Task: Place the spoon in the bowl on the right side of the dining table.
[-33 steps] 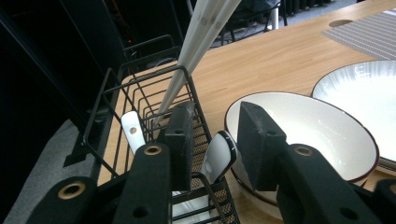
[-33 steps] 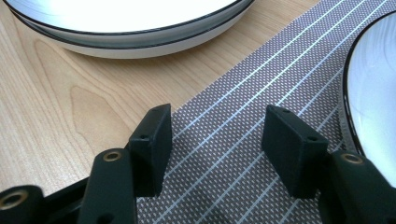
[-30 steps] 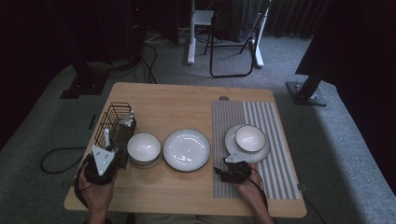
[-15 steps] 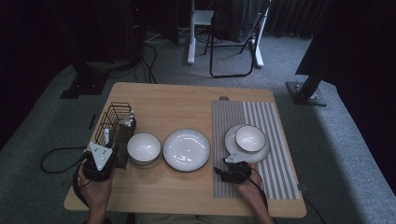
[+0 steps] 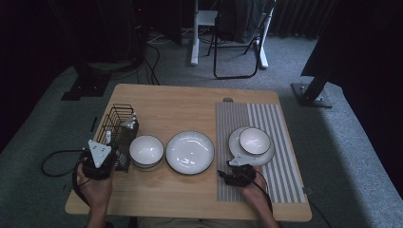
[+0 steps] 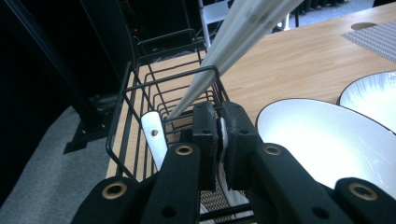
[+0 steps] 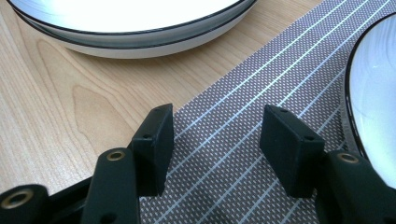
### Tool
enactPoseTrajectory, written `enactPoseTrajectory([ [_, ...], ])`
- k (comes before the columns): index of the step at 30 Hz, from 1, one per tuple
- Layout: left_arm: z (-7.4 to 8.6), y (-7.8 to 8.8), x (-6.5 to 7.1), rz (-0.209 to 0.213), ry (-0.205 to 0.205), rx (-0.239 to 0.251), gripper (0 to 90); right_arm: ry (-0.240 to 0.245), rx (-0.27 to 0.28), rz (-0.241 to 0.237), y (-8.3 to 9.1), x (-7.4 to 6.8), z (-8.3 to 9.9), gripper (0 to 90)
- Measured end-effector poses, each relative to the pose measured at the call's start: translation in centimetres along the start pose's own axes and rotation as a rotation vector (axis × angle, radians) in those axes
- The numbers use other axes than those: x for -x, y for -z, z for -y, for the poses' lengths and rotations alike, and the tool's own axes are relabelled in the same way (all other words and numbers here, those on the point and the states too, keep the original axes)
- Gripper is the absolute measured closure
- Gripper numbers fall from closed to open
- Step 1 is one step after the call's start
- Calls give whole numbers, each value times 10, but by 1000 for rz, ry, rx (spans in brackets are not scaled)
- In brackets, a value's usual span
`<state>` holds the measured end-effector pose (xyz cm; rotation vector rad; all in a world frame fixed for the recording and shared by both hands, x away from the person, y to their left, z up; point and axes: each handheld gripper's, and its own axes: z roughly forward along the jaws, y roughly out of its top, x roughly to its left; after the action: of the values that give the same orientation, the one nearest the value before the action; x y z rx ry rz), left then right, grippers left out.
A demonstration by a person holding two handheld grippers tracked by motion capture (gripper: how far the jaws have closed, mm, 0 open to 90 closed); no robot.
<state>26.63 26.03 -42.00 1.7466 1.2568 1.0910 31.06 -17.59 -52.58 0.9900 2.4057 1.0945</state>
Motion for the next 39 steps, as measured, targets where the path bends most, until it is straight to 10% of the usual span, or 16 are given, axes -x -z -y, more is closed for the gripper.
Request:
enactPoseTrajectory([
  [27,3,-4,-18,118,70,11,848,-1,0,-1,0,0,0,444],
  [39,-8,3,-25,199,-33,107,844,0,0,0,0,0,0,443],
])
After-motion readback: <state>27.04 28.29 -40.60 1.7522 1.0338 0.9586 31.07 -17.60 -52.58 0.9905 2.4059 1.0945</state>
